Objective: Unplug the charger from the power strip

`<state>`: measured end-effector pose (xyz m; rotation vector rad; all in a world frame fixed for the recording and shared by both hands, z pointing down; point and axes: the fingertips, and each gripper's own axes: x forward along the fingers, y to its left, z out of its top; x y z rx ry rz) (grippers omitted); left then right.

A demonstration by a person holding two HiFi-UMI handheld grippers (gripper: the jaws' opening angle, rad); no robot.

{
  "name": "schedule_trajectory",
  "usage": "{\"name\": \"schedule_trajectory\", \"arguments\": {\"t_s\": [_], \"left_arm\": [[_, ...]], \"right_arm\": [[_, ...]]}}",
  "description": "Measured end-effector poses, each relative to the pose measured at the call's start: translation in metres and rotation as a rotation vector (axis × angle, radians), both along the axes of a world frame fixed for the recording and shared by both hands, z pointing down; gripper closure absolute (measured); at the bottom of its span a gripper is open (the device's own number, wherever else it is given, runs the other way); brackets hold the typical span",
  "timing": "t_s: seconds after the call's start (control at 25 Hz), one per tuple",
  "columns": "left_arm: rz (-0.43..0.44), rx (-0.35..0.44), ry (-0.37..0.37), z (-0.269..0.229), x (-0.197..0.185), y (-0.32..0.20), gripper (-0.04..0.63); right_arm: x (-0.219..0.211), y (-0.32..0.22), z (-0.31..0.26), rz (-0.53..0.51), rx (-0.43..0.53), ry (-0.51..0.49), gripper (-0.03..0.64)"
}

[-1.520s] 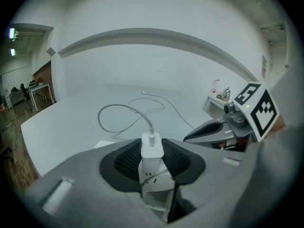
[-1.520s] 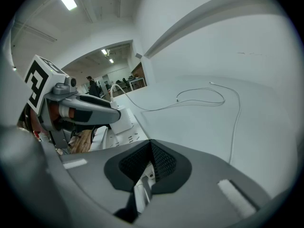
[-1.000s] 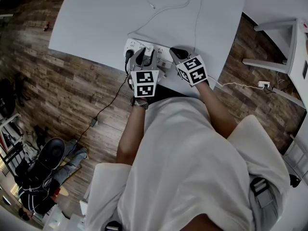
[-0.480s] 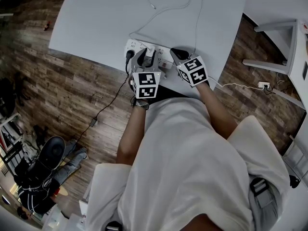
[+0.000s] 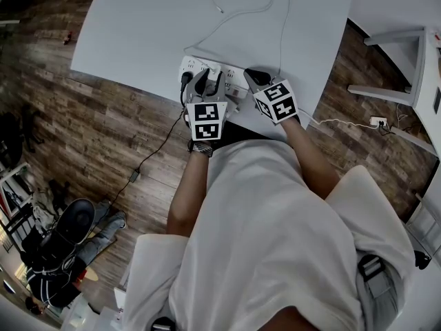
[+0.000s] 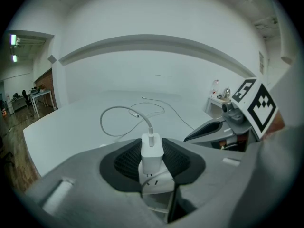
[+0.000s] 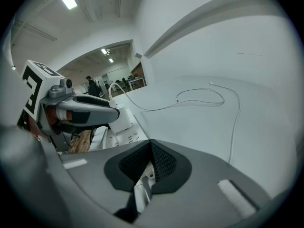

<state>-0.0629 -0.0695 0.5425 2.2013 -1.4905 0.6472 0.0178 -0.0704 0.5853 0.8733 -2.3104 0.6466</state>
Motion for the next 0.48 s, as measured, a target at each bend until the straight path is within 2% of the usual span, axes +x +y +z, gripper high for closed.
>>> {"name": "schedule_trajectory", "arguments": {"t_s": [0.48], "left_arm": [[0.001, 0.023, 0.001, -0.0014, -0.0006, 0.002, 0.456]], "right_arm": [[-0.0001, 0.0008, 0.0002, -0.001, 0.001, -0.001, 0.615]]}}
